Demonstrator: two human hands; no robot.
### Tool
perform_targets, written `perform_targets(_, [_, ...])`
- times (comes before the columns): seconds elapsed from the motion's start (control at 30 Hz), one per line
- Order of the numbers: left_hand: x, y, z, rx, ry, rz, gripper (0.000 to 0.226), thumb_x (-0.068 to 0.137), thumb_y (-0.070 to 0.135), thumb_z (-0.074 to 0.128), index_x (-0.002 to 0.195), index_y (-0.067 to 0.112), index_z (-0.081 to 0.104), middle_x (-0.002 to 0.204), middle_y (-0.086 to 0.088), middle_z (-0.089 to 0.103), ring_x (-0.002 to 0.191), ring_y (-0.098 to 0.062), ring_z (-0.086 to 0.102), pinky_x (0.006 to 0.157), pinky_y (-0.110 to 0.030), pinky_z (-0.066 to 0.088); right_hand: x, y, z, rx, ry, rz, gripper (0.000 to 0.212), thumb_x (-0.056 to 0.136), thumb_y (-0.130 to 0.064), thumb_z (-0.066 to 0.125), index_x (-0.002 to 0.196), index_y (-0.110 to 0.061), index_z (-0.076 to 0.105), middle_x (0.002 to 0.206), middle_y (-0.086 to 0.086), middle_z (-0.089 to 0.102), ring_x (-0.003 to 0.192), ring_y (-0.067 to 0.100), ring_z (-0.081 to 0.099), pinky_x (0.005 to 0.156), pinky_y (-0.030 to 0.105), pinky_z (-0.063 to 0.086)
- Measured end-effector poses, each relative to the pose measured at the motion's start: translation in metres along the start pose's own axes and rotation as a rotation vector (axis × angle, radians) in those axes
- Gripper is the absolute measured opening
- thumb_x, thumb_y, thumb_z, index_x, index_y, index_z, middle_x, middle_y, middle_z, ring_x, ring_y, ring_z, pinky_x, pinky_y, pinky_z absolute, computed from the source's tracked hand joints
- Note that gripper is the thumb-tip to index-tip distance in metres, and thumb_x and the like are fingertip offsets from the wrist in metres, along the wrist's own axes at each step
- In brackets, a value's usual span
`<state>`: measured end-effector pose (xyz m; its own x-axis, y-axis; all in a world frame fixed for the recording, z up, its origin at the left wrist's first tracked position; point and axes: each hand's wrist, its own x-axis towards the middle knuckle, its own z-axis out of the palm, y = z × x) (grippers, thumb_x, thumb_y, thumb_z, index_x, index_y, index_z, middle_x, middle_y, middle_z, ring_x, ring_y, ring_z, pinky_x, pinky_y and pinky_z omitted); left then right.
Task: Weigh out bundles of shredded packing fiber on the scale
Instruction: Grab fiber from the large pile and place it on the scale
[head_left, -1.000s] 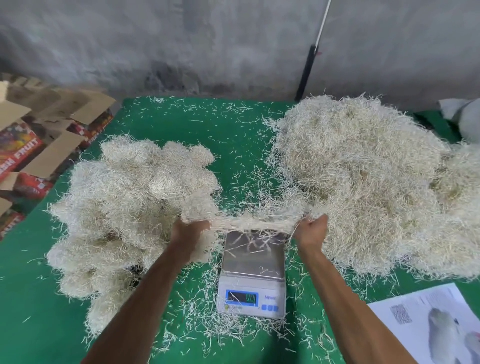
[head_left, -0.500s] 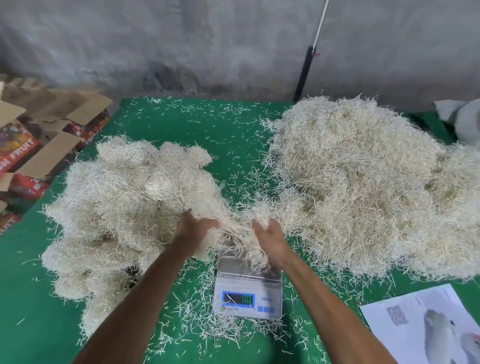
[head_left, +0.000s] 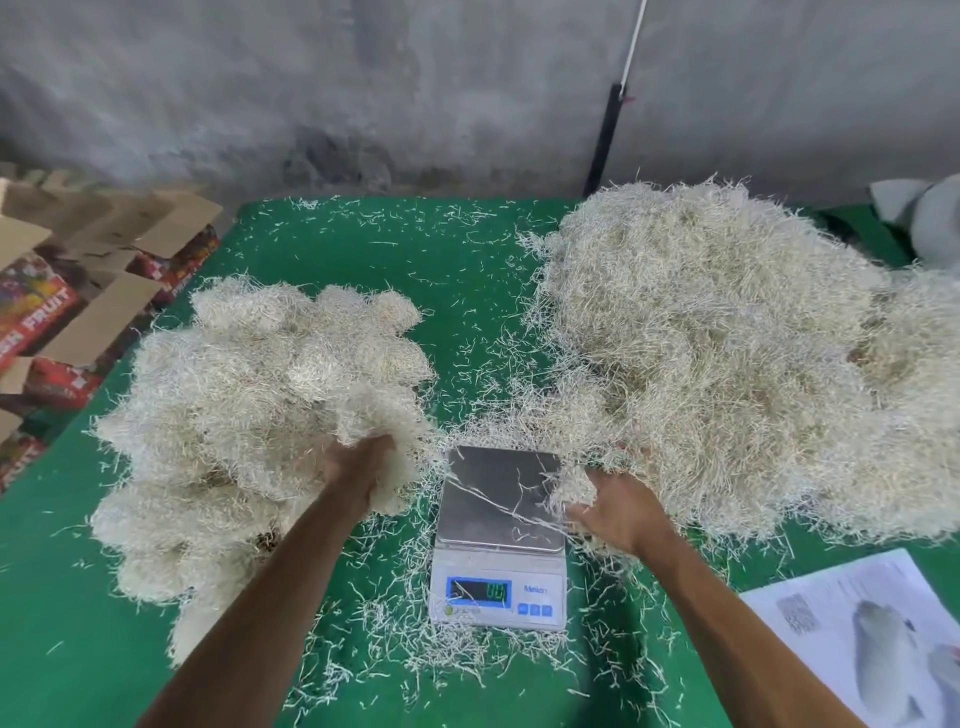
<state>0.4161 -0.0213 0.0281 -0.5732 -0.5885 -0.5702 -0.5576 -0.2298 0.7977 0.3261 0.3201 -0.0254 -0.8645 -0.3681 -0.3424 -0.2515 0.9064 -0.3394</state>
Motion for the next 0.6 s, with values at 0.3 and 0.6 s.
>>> perform_targets(0.3, [-0.012, -0.037, 0.033, 0.027, 0.182, -0.014, 0.034, 0.085, 0.014, 0.073, 0.097, 0.005, 0.042, 0.079, -0.003, 0.049, 0.059, -0.01, 0.046, 0.03, -0.015, 0.038, -0.012, 0.044, -0.028, 0.137, 0.516, 0.188, 0.068, 0.091, 0.004, 0.061, 0.15, -0.003, 0.029, 0.137, 0.033, 0.045, 0.066, 0.016, 0.057, 0.054, 0.027, 0.054])
perform_targets(0.6, [-0.041, -0.055, 0.063, 0.015, 0.069, 0.039, 0.043, 0.079, 0.021, 0.081, 0.101, 0.014, 0.045, 0.09, -0.006, 0.058, 0.075, -0.021, 0.062, 0.057, -0.033, 0.057, -0.015, 0.045, -0.04, 0.155, 0.443, -0.056, 0.085, 0.096, -0.028, 0.071, 0.161, -0.007, 0.021, 0.153, 0.025, 0.035, 0.122, 0.037, 0.056, 0.107, 0.047, 0.047])
